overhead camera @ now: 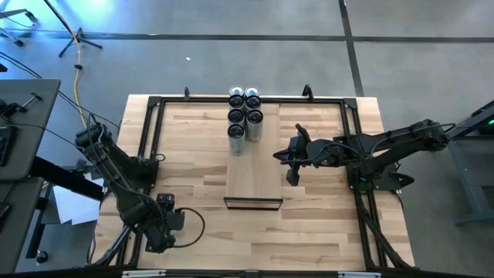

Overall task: Place canned beverage on shelf
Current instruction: Put the white blue soda can on the shelf aligned with the other white blue soda can

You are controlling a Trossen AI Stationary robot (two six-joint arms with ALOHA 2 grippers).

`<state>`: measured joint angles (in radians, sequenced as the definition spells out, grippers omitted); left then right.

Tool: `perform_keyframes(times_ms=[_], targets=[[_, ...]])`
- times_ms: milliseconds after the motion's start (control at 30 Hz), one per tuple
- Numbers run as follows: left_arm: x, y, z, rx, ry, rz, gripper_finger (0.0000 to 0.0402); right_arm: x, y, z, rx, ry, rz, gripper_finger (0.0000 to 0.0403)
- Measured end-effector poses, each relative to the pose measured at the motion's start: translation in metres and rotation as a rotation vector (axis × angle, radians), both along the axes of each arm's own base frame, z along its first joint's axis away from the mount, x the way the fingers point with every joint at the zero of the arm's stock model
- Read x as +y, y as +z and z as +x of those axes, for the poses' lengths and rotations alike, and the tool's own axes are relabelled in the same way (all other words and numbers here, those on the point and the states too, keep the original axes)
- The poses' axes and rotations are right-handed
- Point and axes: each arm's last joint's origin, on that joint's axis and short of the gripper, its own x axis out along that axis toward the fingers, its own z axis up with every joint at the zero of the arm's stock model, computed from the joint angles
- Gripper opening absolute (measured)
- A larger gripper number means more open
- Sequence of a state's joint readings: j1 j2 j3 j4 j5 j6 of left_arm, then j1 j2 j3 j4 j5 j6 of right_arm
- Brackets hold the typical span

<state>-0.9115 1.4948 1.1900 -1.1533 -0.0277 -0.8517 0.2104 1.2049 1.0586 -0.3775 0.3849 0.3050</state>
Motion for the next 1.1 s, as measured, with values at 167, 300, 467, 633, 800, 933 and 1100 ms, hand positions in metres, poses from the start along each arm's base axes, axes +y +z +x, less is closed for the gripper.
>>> perform_keyframes(times_ms=[167, 300, 467, 633, 800, 933, 1100], targets=[[0.0, 0.001, 0.0, -0.001, -0.008, 0.0, 0.0301, 0.0, 0.0, 0.0, 0.0, 0.0, 0.0, 0.0], [0.001, 0.002, 0.0, -0.001, -0.024, -0.007, 0.0226, 0.0, 0.0, 0.0, 0.0, 0.0, 0.001, 0.0], [0.01, 0.023, 0.002, 0.007, -0.04, -0.105, 0.0209, 0.0, 0.0, 0.0, 0.0, 0.004, 0.002, 0.0], [0.028, 0.083, 0.008, -0.11, -0.07, -0.261, 0.0209, 0.0, 0.0, 0.0, 0.001, 0.01, 0.005, 0.0], [0.063, 0.154, 0.019, -0.257, -0.044, -0.23, 0.0221, 0.001, 0.0, 0.0, 0.001, 0.028, 0.015, 0.0], [0.085, 0.188, 0.041, -0.333, -0.065, -0.08, 0.0222, 0.0, 0.011, -0.01, -0.035, 0.065, 0.024, 0.0], [0.104, 0.209, 0.087, -0.468, -0.129, -0.012, 0.0219, -0.001, 0.033, -0.036, -0.129, 0.1, -0.012, 0.0]])
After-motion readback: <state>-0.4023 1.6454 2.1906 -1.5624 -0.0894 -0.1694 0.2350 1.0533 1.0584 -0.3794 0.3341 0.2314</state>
